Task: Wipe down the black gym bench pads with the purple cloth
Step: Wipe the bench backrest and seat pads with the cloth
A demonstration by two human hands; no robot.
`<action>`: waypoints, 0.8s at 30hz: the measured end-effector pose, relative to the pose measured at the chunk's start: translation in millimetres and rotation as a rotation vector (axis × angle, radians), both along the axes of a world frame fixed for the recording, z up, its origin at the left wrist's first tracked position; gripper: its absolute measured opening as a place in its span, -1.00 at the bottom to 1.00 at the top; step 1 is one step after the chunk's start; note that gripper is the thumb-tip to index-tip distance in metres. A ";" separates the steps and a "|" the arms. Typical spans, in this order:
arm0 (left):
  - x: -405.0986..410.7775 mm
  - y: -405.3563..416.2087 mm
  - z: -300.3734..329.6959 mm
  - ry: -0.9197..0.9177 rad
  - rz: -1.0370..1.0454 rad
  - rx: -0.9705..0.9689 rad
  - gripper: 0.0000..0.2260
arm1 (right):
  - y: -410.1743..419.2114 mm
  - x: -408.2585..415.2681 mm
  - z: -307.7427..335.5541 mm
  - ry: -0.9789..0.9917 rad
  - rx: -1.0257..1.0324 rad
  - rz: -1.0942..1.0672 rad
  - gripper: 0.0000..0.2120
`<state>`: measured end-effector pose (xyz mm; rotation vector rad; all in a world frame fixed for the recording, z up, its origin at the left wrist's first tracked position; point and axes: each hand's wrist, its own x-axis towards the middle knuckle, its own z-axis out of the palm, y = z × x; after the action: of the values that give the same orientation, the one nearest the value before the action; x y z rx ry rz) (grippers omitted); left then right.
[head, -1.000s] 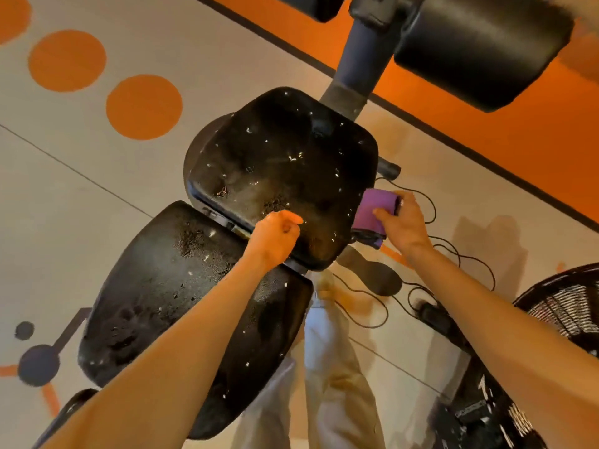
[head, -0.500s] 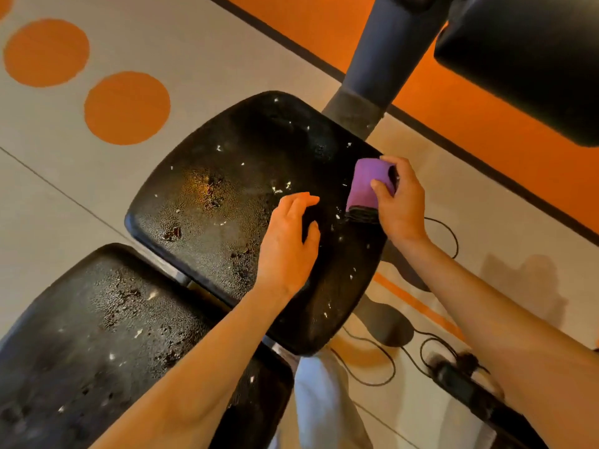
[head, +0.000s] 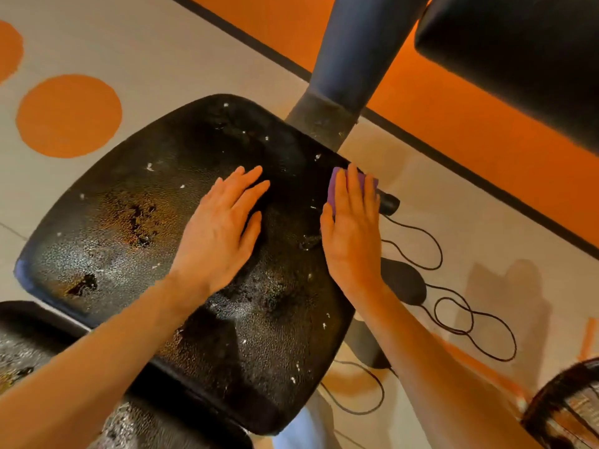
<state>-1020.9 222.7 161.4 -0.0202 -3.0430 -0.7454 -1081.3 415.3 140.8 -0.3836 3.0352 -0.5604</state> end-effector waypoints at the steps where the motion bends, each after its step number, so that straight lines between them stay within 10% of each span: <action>1: -0.8 -4.9 -2.0 -0.010 -0.018 -0.040 -0.58 | -1.7 6.6 2.0 -0.016 -0.018 -0.011 -0.51; 24: 3.3 -14.9 -11.6 -0.028 -0.018 -0.080 -0.55 | -21.5 -11.4 5.1 -0.051 0.150 -0.052 -0.46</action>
<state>-1017.6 207.8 149.8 -0.0379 -3.1012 -0.6301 -1092.7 393.8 146.0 -0.2804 3.0205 -0.3358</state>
